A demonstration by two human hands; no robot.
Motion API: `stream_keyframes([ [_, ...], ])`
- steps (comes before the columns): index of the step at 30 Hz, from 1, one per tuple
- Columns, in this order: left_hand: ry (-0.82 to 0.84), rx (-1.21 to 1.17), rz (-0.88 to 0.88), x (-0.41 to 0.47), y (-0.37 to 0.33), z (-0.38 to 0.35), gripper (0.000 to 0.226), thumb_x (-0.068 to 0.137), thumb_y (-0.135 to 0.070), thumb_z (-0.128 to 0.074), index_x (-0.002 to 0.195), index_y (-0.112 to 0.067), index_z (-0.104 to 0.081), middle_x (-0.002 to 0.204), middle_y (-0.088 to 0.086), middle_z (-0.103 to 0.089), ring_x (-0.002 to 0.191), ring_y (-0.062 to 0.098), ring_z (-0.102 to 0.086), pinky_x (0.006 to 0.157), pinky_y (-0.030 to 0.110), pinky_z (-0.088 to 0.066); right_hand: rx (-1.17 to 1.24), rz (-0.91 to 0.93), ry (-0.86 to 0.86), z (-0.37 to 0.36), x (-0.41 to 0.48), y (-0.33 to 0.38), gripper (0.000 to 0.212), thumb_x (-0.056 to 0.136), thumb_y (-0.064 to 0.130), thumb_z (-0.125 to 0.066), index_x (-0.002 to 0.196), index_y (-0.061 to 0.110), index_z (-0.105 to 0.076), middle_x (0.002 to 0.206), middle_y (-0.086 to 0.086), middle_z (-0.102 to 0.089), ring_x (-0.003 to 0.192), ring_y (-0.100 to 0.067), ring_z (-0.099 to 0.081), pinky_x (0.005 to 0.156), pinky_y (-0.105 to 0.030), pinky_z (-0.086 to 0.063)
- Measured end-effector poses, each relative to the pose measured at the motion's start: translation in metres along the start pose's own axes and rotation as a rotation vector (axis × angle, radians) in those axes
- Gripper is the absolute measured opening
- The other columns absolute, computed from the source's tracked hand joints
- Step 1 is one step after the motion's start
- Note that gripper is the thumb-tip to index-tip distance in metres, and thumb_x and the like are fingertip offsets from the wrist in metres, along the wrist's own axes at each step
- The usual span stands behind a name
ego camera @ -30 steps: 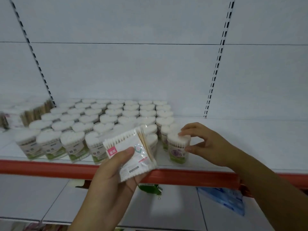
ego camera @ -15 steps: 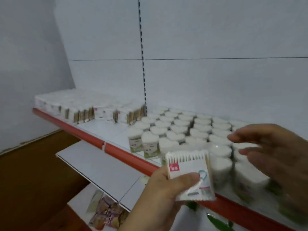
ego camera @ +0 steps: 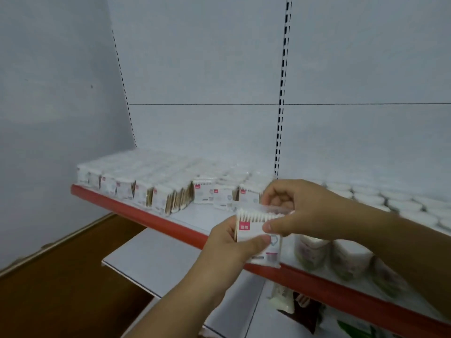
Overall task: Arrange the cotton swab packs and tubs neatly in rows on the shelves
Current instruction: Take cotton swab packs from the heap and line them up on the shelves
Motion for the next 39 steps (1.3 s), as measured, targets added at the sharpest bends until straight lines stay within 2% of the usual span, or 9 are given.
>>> stream_keyframes([
  [2, 0.042, 0.065, 0.014, 0.018, 0.008, 0.014, 0.017, 0.085, -0.002, -0.067, 0.096, -0.016, -0.07, 0.085, 0.002, -0.075, 0.075, 0.016, -0.072, 0.061, 0.025, -0.055, -0.221, -0.022, 0.019, -0.007, 0.02, -0.005, 0.025, 0.075, 0.036, -0.078, 0.094, 0.03, -0.063, 0.092, 0.012, -0.065, 0.085, -0.006, -0.062, 0.079, -0.03, -0.054],
  [4, 0.076, 0.112, 0.035, 0.04, 0.021, 0.031, 0.017, 0.086, -0.01, -0.07, 0.101, -0.017, -0.069, 0.091, 0.006, -0.075, 0.085, 0.025, -0.072, 0.074, 0.037, -0.058, -0.364, -0.041, 0.012, -0.007, 0.039, -0.014, 0.024, 0.076, 0.043, -0.075, 0.093, 0.03, -0.064, 0.093, 0.015, -0.064, 0.085, -0.002, -0.058, 0.074, -0.024, -0.05],
  [8, 0.024, 0.423, 0.023, 0.086, 0.051, 0.07, 0.022, 0.084, -0.028, -0.073, 0.104, -0.03, -0.068, 0.097, -0.008, -0.067, 0.094, 0.004, -0.064, 0.072, 0.008, -0.047, -0.54, -0.102, -0.045, 0.009, 0.077, -0.044, 0.023, 0.076, 0.042, -0.075, 0.085, 0.026, -0.062, 0.084, 0.012, -0.059, 0.075, -0.001, -0.052, 0.062, -0.019, -0.038],
  [14, 0.148, 0.862, -0.069, 0.157, 0.067, 0.111, 0.03, 0.086, -0.032, -0.067, 0.116, -0.035, -0.062, 0.125, -0.018, -0.055, 0.114, -0.003, -0.05, 0.1, 0.018, -0.039, -0.704, -0.145, -0.009, 0.006, 0.14, -0.067, 0.03, 0.081, 0.044, -0.071, 0.073, 0.03, -0.045, 0.079, 0.013, -0.049, 0.07, -0.001, -0.043, 0.056, -0.017, -0.029],
  [19, 0.232, 1.019, -0.303, 0.197, 0.07, 0.114, 0.029, 0.088, -0.021, -0.064, 0.117, -0.022, -0.067, 0.114, -0.008, -0.058, 0.108, 0.007, -0.052, 0.079, 0.0, -0.029, -0.955, -0.167, 0.092, -0.032, 0.18, -0.085, 0.024, 0.088, 0.04, -0.064, 0.085, 0.019, -0.051, 0.079, 0.007, -0.051, 0.081, -0.016, -0.055, 0.072, -0.028, -0.047],
  [24, 0.263, 0.993, -0.402, 0.216, 0.08, 0.122, 0.029, 0.086, -0.017, -0.061, 0.114, -0.021, -0.069, 0.104, -0.015, -0.049, 0.102, 0.0, -0.044, 0.081, -0.005, -0.025, -1.05, -0.23, 0.107, -0.042, 0.189, -0.092, 0.014, 0.088, 0.031, -0.056, 0.087, 0.019, -0.048, 0.084, 0.004, -0.049, 0.08, -0.017, -0.052, 0.07, -0.029, -0.044],
  [29, 0.332, 0.996, -0.396, 0.212, 0.076, 0.127, 0.024, 0.091, -0.025, -0.056, 0.114, -0.025, -0.066, 0.111, -0.012, -0.056, 0.107, 0.005, -0.049, 0.095, 0.019, -0.04, -0.971, -0.367, 0.11, -0.045, 0.181, -0.093, 0.02, 0.091, 0.04, -0.054, 0.092, 0.023, -0.044, 0.092, 0.005, -0.048, 0.084, -0.015, -0.049, 0.072, -0.029, -0.044],
  [34, 0.4, 0.915, -0.492, 0.197, 0.034, 0.11, 0.017, 0.094, -0.032, -0.05, 0.101, -0.032, -0.065, 0.072, -0.013, -0.052, 0.067, 0.003, -0.049, 0.063, 0.018, -0.04, -0.742, -0.44, -0.021, -0.028, 0.164, -0.077, 0.046, 0.089, 0.049, -0.057, 0.129, 0.028, -0.049, 0.115, 0.01, -0.056, 0.101, -0.006, -0.047, 0.088, -0.023, -0.039],
  [39, 0.443, 0.767, -0.614, 0.204, -0.018, 0.053, 0.008, 0.089, -0.03, -0.056, 0.09, -0.031, -0.063, 0.072, -0.009, -0.06, 0.077, 0.013, -0.058, 0.071, 0.026, -0.044, -0.805, -0.572, -0.192, 0.005, 0.114, -0.063, 0.047, 0.091, 0.046, -0.054, 0.133, 0.026, -0.048, 0.131, 0.003, -0.052, 0.118, -0.015, -0.045, 0.099, -0.032, -0.038],
])
Point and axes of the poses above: each hand's wrist, its own x-axis towards the middle knuckle, its own z-axis out of the back of the hand, y = z × x, the point moved 4 cm from there along x, towards the middle knuckle
